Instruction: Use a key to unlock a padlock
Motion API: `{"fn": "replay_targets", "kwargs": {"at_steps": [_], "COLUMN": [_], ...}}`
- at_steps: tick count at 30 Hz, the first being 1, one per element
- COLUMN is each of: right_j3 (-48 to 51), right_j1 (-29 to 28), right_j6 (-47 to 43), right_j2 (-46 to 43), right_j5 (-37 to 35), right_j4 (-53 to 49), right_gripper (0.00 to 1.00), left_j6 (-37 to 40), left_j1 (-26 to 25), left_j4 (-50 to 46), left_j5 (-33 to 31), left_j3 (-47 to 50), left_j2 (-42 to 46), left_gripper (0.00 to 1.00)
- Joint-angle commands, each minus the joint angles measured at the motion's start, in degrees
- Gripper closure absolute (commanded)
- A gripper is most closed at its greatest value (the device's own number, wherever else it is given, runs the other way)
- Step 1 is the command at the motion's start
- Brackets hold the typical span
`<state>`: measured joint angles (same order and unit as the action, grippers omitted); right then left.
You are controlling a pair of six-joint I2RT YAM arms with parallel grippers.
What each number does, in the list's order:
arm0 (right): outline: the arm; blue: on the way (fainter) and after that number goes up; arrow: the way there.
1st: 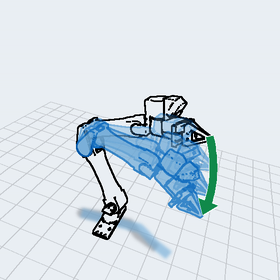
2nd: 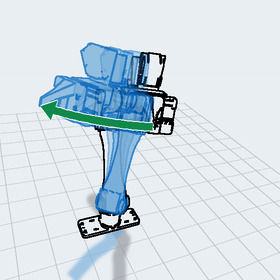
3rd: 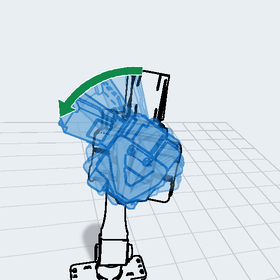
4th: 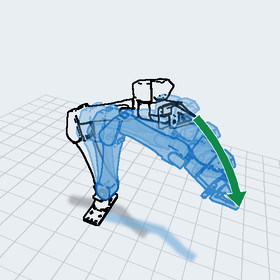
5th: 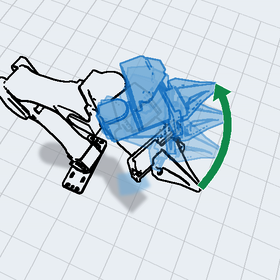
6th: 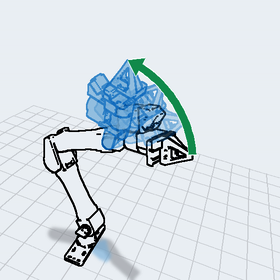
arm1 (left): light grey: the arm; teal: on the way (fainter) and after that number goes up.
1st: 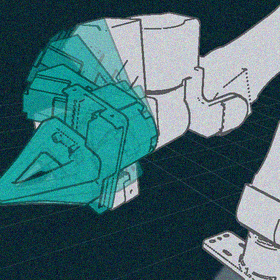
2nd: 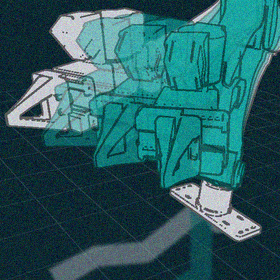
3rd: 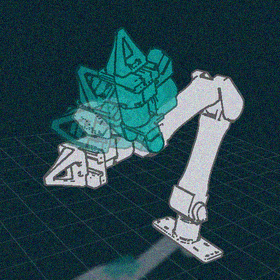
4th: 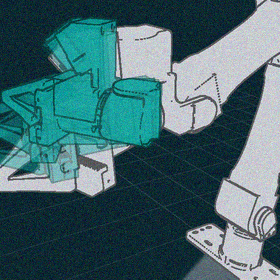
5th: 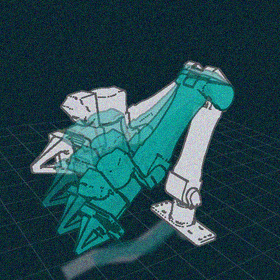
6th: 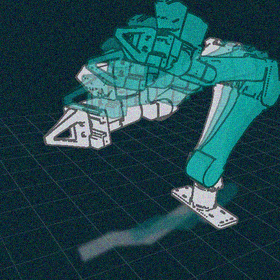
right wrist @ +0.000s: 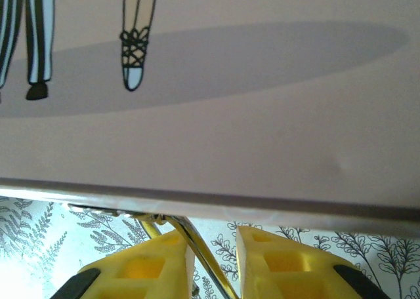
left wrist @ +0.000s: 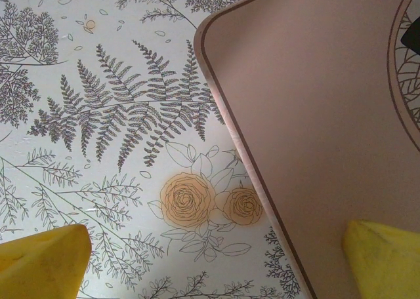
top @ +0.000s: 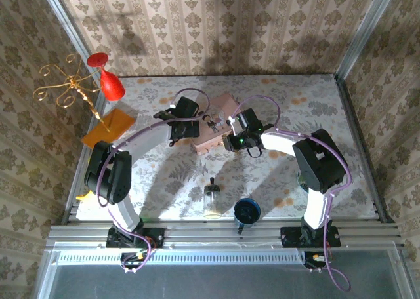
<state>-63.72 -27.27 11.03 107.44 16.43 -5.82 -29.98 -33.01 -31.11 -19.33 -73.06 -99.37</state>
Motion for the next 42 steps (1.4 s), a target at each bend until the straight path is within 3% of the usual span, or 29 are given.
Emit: {"fn": "replay_targets", "kwargs": {"at_steps": [1,20,42], "right_j3": [-0.67,2.49,4.99], "right_j1": [-0.16,0.20,0.28], "right_j6": [0.58,13.06,28.29], "right_j2": [0.04,-3.71,-5.76], "right_j5": [1.52,-0.87,-3.99], "right_j4": [1.02,5.02,9.30], "right_gripper": [0.81,0.94,0.99], "left_j6": [-0.22,0.09,-0.21], "left_j1": [-0.82,-1.35,-1.79], "left_j4": [-2.02,-2.96,-3.26], "left_j5": [0.75,-0.49,-0.76], "left_j3": [-1.23,-1.47,-0.95], "left_j2": [-1.35,-1.81,-1.57], "left_gripper": [0.00,0.00,0.00]}}
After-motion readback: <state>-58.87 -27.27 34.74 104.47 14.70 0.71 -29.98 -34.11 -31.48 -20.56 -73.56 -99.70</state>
